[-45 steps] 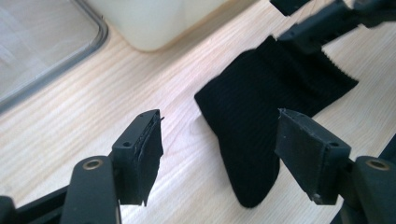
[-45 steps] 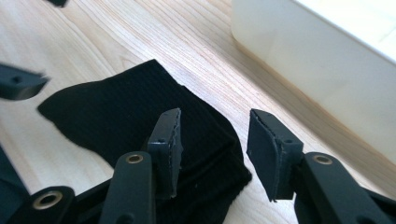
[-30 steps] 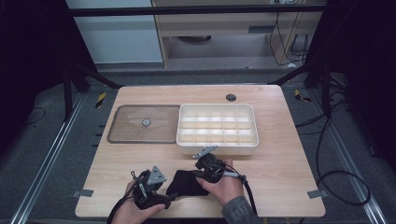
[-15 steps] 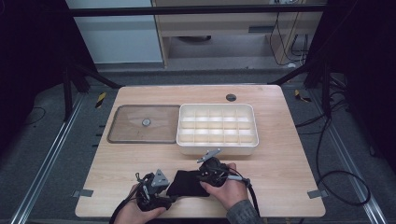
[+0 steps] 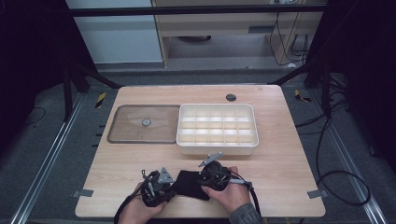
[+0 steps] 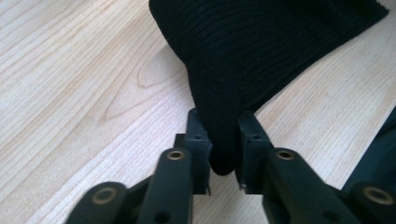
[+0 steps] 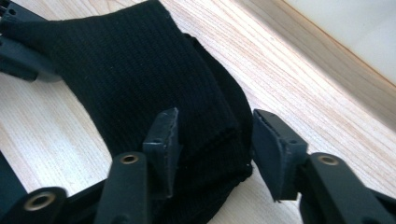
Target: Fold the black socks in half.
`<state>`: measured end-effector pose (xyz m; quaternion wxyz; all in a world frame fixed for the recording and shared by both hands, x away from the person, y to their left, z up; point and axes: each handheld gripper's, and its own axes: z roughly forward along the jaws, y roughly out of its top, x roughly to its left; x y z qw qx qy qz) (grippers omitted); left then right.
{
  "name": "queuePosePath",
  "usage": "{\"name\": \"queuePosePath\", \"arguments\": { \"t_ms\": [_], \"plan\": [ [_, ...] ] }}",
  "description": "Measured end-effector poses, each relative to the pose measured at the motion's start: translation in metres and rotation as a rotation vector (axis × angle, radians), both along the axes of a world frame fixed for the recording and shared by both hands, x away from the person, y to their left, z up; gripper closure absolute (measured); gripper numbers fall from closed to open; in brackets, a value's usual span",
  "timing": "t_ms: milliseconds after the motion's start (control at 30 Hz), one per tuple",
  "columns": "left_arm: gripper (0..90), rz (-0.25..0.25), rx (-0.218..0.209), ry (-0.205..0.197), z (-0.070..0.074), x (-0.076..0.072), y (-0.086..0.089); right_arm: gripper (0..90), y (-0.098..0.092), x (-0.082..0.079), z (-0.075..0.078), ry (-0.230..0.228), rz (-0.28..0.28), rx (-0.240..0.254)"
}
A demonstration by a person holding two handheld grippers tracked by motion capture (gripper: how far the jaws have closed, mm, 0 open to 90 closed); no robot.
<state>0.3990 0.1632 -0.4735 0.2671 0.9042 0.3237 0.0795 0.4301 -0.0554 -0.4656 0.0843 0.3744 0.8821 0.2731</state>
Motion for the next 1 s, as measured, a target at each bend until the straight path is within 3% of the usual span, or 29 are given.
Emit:
{"name": "queuePosePath", "arguments": {
  "t_ms": [1000],
  "plan": [
    [83.7,0.004,-0.056,-0.017,0.018,0.003,0.004,65.6,-0.002,-0.005,-0.007,0.003,0.03,0.011]
  ]
}}
